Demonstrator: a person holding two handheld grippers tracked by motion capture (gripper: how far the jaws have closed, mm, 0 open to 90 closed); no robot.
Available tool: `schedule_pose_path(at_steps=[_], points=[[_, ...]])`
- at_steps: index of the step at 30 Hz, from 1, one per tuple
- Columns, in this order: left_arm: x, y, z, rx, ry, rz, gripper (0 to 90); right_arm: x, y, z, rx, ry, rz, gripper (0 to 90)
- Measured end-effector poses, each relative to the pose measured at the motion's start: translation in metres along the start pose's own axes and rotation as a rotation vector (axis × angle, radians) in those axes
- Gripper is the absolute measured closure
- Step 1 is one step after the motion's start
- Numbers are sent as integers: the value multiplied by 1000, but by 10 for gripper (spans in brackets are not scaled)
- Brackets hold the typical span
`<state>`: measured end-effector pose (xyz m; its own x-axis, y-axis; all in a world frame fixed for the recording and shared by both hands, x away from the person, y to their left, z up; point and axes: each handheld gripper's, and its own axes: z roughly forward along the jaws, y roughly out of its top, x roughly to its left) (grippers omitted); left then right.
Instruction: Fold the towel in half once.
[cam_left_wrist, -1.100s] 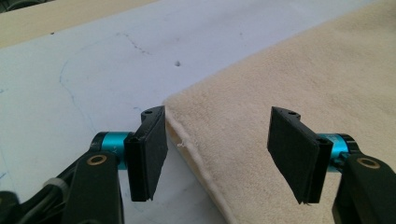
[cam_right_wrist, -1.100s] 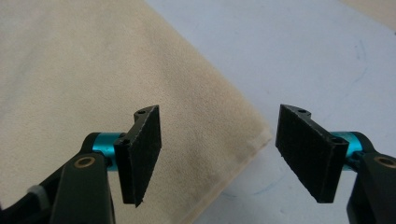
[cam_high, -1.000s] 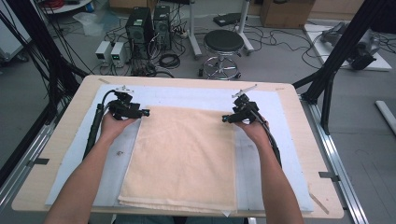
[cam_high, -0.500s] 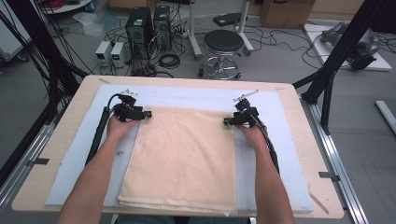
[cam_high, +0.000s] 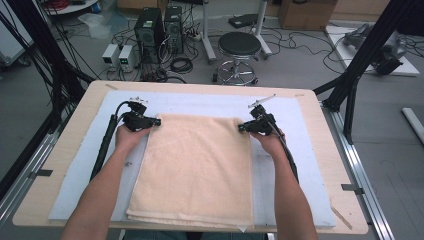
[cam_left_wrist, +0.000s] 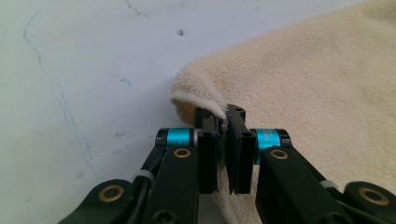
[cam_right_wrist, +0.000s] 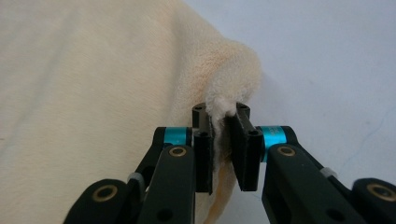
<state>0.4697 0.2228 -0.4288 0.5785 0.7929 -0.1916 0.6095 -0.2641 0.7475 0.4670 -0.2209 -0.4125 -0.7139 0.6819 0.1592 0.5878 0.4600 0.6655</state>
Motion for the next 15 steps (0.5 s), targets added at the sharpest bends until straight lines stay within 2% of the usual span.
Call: schedule_pose_path(at_steps=[2,6,8,13,15], points=[[-3,2,-7,-15,-2,17,841,4,2,-8,-31,20,-8,806],[-12,9,-25,-64,-19,47,842,14,6,-25,-64,57,-63,806],[-17,11,-36,-84,-26,72,842,19,7,-34,-75,68,-76,806],[-27,6,-57,-119,-39,118,842,30,6,-60,-114,91,-104,806],[-31,1,-65,-144,-46,121,842,35,6,-68,-123,88,-123,805]])
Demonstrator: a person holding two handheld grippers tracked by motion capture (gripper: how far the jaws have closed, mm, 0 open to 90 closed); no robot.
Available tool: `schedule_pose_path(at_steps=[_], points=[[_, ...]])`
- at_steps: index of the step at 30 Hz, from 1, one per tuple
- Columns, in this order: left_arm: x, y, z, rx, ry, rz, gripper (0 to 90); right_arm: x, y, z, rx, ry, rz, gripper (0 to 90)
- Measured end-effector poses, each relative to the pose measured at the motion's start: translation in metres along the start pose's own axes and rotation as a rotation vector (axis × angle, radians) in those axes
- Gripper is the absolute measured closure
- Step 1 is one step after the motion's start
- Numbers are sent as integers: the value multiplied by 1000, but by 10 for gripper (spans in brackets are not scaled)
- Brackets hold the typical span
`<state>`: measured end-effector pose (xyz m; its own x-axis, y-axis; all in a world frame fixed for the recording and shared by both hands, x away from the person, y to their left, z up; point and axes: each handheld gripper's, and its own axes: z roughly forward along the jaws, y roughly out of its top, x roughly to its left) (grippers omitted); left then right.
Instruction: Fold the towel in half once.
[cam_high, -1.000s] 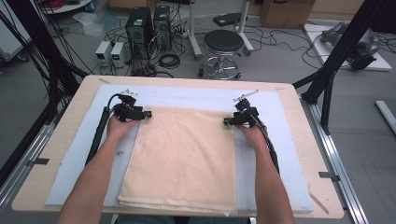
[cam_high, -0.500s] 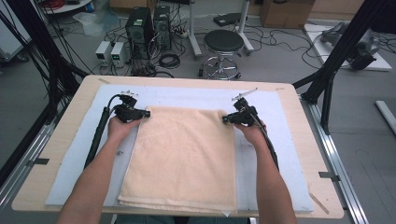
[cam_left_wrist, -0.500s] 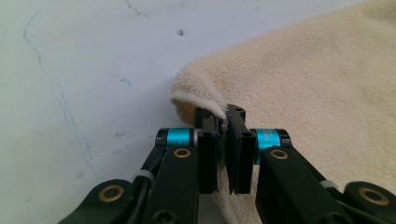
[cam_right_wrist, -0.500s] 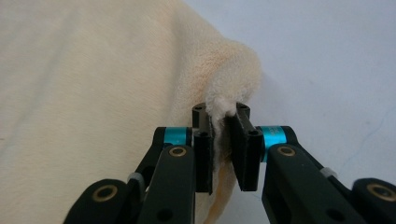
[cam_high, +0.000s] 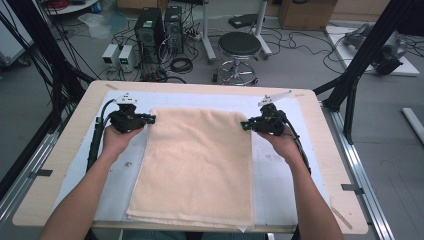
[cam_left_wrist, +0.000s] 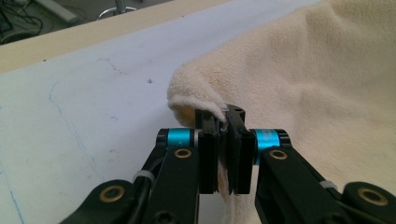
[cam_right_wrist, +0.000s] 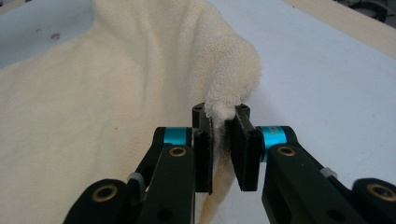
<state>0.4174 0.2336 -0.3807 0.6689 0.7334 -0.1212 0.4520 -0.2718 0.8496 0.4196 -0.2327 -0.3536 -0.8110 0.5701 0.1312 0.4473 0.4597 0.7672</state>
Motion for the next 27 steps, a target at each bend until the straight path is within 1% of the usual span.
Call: schedule_pose_path(at_steps=[1,2,3,4,5,7,8,9,12,13,15,16,18,19,22,24,26,27], points=[[-1,-1,-3,-6,0,4,842,3,0,-3,-11,2,-8,805],[-3,-2,-6,-18,-4,2,842,6,0,-5,-8,1,-13,805],[-5,-3,-9,-10,-9,5,842,8,-1,-7,-12,-2,-26,804],[-6,-2,-13,-3,-12,18,842,11,-2,-8,-13,2,-28,804],[-9,-3,-17,-17,-7,30,842,14,-2,-10,-16,4,-35,804],[-14,-4,-25,-40,-14,39,842,20,-3,-12,-24,7,-44,804],[-17,-4,-28,-41,-18,48,842,22,-4,-14,-29,12,-44,804],[-19,-5,-31,-43,-21,57,842,24,-4,-15,-37,15,-56,804],[-24,-10,-43,-57,-26,71,842,32,-8,-20,-47,24,-60,804],[-26,-12,-47,-60,-28,82,842,35,-9,-21,-53,28,-68,804],[-30,-18,-56,-69,-36,91,842,41,-12,-26,-63,35,-80,805],[-33,-21,-60,-76,-41,101,842,44,-14,-27,-75,38,-89,805],[-39,-27,-68,-87,-50,119,842,51,-18,-31,-80,41,-108,805],[-42,-31,-73,-94,-58,126,841,55,-20,-33,-87,44,-111,805],[-52,-44,-83,-108,-72,137,842,66,-26,-39,-101,52,-135,805],[-58,-52,-89,-117,-79,145,842,76,-31,-41,-100,58,-151,805],[-65,-60,-95,-118,-83,164,841,83,-36,-42,-107,62,-166,805],[-68,-64,-97,-123,-86,166,842,88,-39,-42,-105,68,-171,805]])
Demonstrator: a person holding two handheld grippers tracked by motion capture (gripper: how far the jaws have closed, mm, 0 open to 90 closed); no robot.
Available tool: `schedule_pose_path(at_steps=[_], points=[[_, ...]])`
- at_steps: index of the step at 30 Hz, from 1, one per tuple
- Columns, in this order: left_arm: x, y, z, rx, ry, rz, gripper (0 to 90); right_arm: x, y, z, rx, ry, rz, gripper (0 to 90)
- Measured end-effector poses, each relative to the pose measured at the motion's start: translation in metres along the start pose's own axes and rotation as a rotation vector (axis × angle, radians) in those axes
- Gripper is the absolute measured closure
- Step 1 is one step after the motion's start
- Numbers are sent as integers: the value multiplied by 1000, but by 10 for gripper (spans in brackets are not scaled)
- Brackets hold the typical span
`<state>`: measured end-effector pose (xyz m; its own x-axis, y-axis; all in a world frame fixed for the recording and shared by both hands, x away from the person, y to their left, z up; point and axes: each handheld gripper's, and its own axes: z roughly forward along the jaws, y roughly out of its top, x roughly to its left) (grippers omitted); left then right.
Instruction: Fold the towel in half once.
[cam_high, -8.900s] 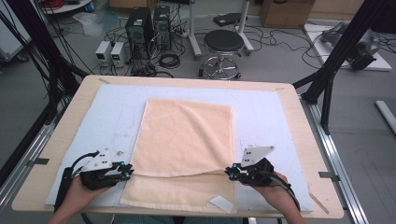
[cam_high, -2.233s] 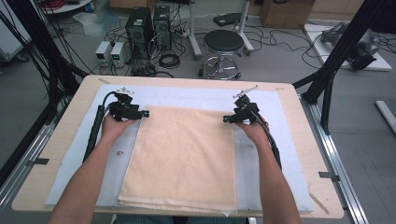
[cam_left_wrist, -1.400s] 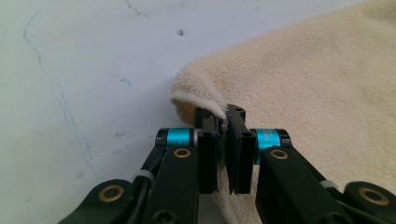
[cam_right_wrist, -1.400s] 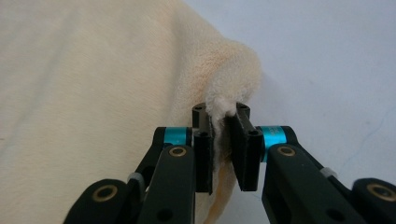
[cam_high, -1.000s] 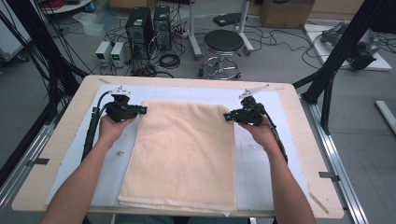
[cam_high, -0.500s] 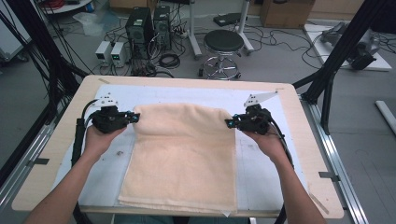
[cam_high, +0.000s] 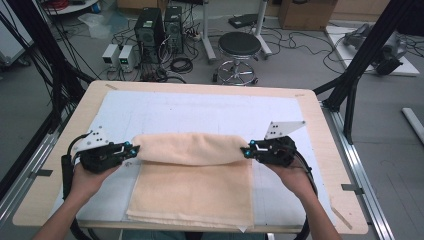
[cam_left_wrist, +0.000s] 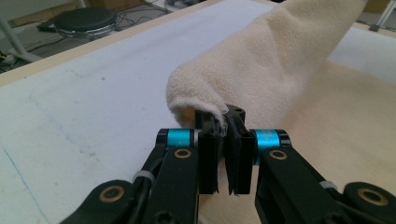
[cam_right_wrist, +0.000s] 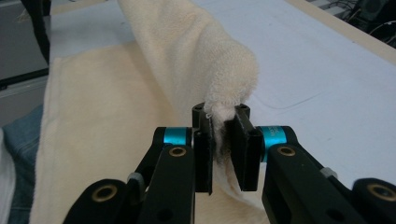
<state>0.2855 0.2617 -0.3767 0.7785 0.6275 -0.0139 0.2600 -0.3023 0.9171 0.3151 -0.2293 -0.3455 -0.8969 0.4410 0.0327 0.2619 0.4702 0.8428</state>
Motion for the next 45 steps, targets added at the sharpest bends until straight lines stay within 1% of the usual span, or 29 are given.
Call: schedule_pose_path(at_steps=[1,5,7,9,10,11,13,14,17,19,20,21,22,24,26,27,28,30,32,33,34,36,37,38,40,41,42,43,45], points=[[-3,-3,-3,3,-6,10,842,5,-2,0,0,5,-7,805],[-19,-17,-12,4,-25,18,841,24,-13,0,9,19,-22,805],[-27,-26,-17,23,-38,29,839,32,-21,0,13,27,-25,805],[-33,-36,-21,58,-65,39,832,40,-31,2,35,33,-22,801],[-36,-41,-22,79,-86,30,822,43,-37,3,45,32,-22,794],[-38,-46,-24,100,-93,23,797,46,-43,4,61,38,-20,778],[-39,-53,-29,132,-97,28,735,49,-52,4,95,19,-20,709],[-39,-56,-31,144,-89,20,687,49,-55,4,102,16,-12,674],[-34,-60,-39,163,-81,5,600,49,-59,-2,108,-12,-1,586],[-33,-60,-41,166,-81,-11,518,49,-59,-5,94,-11,4,547],[-33,-59,-41,158,-94,-19,497,49,-58,-6,84,-3,2,526],[-33,-59,-40,156,-98,-17,482,51,-56,-4,82,16,-1,502],[-35,-57,-39,154,-106,-17,473,51,-55,-3,83,22,-5,497],[-38,-54,-35,155,-116,-3,430,54,-52,2,88,31,-30,474],[-42,-52,-31,156,-124,19,417,57,-51,7,98,48,-53,464],[-43,-51,-29,165,-130,28,413,59,-51,10,111,44,-70,457],[-44,-51,-26,174,-144,31,412,59,-53,14,132,58,-77,458],[-48,-52,-20,196,-172,39,421,62,-56,21,168,102,-89,469],[-54,-53,-13,226,-225,55,448,65,-59,25,197,130,-107,488],[-56,-54,-11,239,-239,64,457,67,-62,27,206,152,-111,494],[-58,-55,-8,252,-260,69,457,68,-63,28,214,160,-112,494],[-63,-57,-4,271,-276,84,457,70,-67,29,223,187,-116,498],[-64,-58,-3,281,-276,98,464,72,-68,28,226,195,-118,501],[-64,-60,-2,283,-269,114,497,73,-70,28,228,194,-122,519],[-63,-62,-1,278,-264,113,598,76,-73,28,240,180,-150,603],[-62,-61,-1,276,-261,115,650,76,-73,28,245,177,-160,670],[-61,-60,-2,269,-262,128,726,77,-74,28,248,182,-164,734],[-61,-59,-2,267,-262,124,803,76,-72,28,247,182,-164,799],[-60,-54,-3,258,-249,131,830,75,-67,26,228,181,-151,825]])
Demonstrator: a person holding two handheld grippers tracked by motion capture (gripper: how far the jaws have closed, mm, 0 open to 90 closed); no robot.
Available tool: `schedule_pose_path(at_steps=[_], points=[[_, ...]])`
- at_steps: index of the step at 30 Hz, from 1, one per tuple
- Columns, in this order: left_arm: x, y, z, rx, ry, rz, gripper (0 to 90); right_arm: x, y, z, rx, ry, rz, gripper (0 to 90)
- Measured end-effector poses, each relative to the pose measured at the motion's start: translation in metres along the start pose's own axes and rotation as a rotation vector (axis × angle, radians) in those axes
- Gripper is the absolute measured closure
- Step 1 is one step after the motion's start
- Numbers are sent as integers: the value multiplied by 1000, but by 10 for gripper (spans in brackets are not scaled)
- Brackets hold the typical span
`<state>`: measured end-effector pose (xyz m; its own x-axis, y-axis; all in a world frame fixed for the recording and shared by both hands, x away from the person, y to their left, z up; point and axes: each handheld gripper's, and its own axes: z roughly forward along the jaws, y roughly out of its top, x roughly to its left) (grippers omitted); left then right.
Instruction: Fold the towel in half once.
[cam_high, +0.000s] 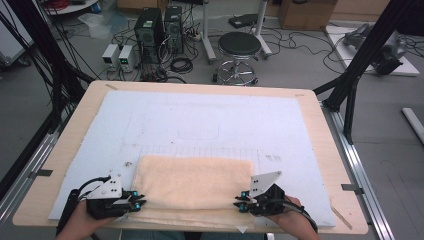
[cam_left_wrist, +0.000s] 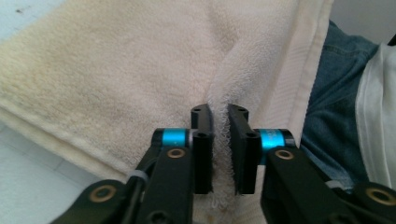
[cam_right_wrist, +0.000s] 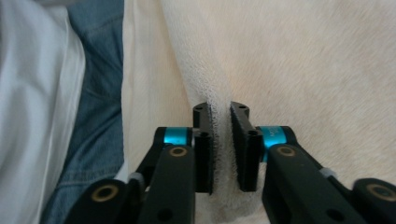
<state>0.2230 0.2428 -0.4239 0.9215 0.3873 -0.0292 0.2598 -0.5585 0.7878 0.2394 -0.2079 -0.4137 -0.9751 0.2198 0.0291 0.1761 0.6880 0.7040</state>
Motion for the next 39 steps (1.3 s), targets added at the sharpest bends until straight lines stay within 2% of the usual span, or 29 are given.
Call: schedule_pose_path(at_steps=[4,7,9,11,12,13,15,18,20,24,28,30,35,37,39], points=[[0,7,-14,-44,12,4,836,-1,12,-15,-78,10,13,831],[-3,10,-26,-73,24,7,836,7,19,-26,-114,21,-5,831],[-6,8,-30,-78,16,0,836,14,22,-31,-120,29,-18,831],[-11,4,-27,-46,-9,4,832,23,20,-30,-97,48,-39,819],[-14,1,-25,-31,-27,-1,817,24,17,-27,-83,70,-38,777],[-15,-1,-23,-17,-35,-5,760,25,13,-23,-64,99,-19,697],[-15,-4,-22,-13,-57,-21,664,24,6,-18,-49,126,12,656],[-10,-2,-24,-30,-47,-39,586,20,2,-21,-101,134,48,600],[-6,1,-24,-41,-37,-38,583,17,4,-22,-126,111,52,596],[7,8,-16,-49,4,-52,563,1,9,-17,-101,-16,84,564],[22,16,-5,-56,42,-79,547,-16,10,-14,-92,-108,109,555],[33,23,0,-67,63,-98,535,-28,11,-13,-85,-146,138,555],[62,39,10,-95,142,-142,489,-65,12,-11,-69,-217,229,517],[76,41,16,-114,169,-182,463,-76,10,-11,-62,-238,253,473],[89,40,23,-107,184,-222,453,-88,6,-8,-65,-233,303,422]])
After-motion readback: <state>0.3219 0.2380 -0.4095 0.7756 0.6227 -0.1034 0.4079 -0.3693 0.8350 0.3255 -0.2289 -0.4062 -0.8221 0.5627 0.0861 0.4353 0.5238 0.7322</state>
